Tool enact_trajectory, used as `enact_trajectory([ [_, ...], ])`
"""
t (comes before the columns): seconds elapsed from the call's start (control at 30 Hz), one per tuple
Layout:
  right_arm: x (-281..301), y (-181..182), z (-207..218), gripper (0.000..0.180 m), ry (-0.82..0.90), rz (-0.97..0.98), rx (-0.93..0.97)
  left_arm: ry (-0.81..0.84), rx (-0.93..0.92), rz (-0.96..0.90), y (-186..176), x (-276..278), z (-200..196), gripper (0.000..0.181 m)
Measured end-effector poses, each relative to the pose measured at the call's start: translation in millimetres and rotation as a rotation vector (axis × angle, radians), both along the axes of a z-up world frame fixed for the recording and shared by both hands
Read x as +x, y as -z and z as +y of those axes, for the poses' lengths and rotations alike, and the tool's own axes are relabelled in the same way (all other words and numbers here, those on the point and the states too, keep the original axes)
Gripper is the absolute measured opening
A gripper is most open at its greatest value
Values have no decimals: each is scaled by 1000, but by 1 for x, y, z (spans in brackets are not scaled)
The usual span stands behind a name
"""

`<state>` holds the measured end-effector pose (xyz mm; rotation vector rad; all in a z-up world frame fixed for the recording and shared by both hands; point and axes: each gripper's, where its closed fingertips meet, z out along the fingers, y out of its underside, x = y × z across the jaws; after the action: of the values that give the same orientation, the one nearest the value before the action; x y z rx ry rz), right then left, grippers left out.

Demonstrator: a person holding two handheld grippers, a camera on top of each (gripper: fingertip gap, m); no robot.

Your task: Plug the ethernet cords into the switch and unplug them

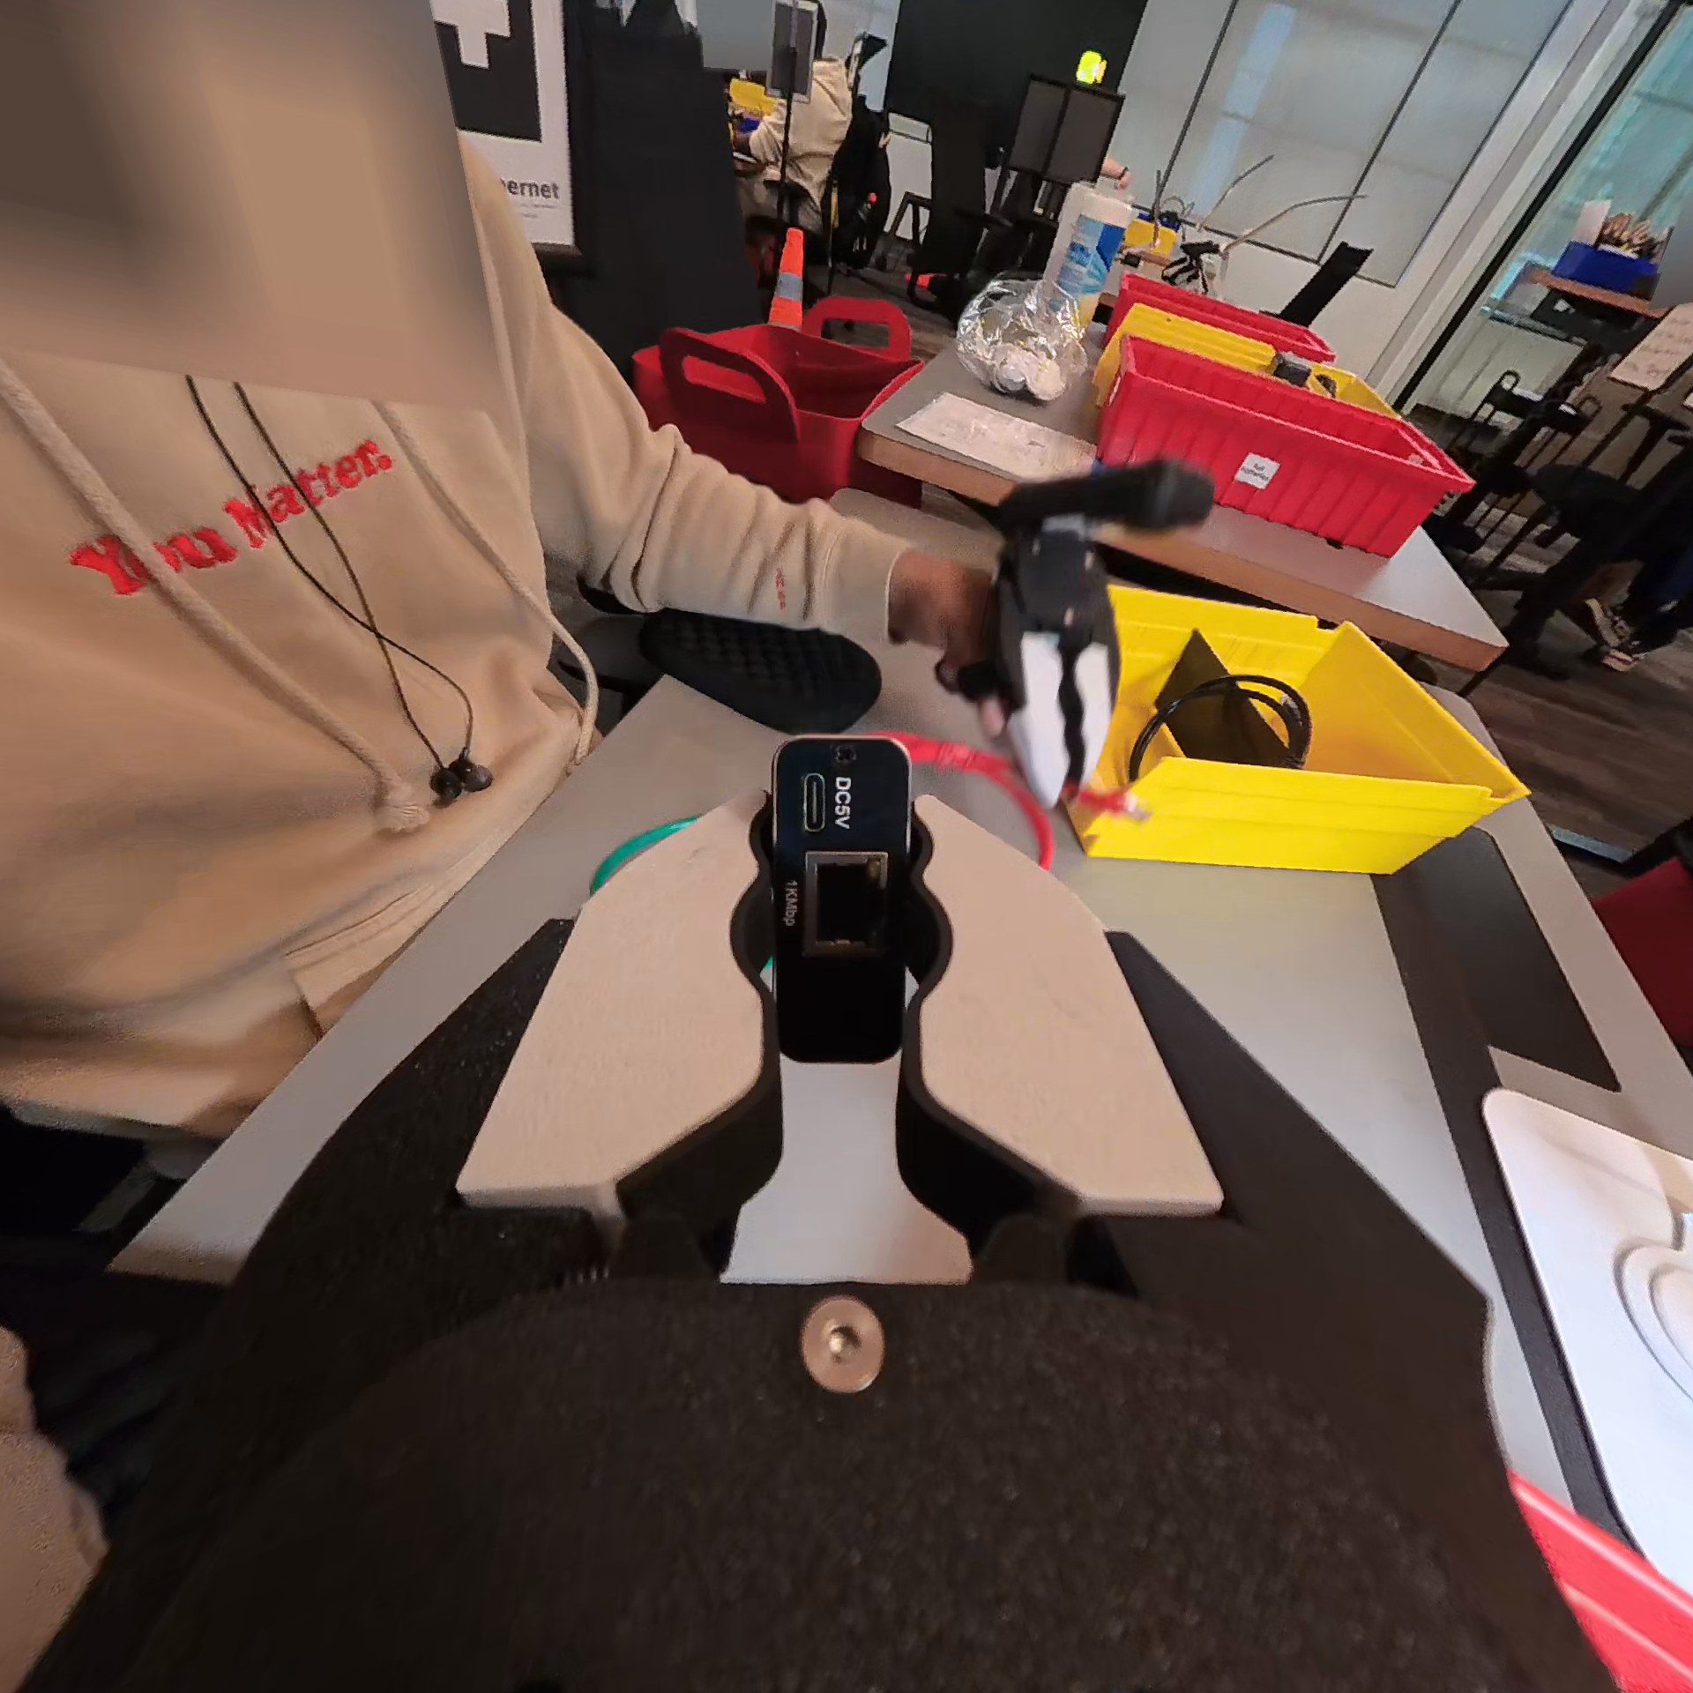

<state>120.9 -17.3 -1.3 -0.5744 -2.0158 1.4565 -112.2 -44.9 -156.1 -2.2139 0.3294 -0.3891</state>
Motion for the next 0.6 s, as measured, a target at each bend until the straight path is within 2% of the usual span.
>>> enact_trajectory([
  [0.03, 4, -1, 3, 24, 14, -3, 6, 5, 73, -17, -27, -5, -3, 8],
  [0.13, 7, 2, 16, 24, 66, -22, 18, 83, 303, -85, -112, -16, -22, 6],
  [0.2, 7, 4, 22, 24, 76, -31, -2, 111, 343, -87, -145, -23, -35, 5],
  [0.23, 6, 6, 25, 24, 79, -35, -8, 164, 297, -103, -150, -18, -43, 6],
  [0.3, 4, 9, 27, 24, 75, -41, -26, 261, 152, -112, -138, -6, -53, 5],
  [0.4, 0, 15, 28, 24, 67, -54, -43, 406, -37, -192, -92, 28, -58, 6],
  [0.5, -10, 29, 26, 24, 59, -94, -52, 542, -117, -350, -59, 66, -56, 6],
  [0.6, -22, 43, 21, 24, 41, -120, -54, 688, -160, -504, -44, 102, -54, 6],
])
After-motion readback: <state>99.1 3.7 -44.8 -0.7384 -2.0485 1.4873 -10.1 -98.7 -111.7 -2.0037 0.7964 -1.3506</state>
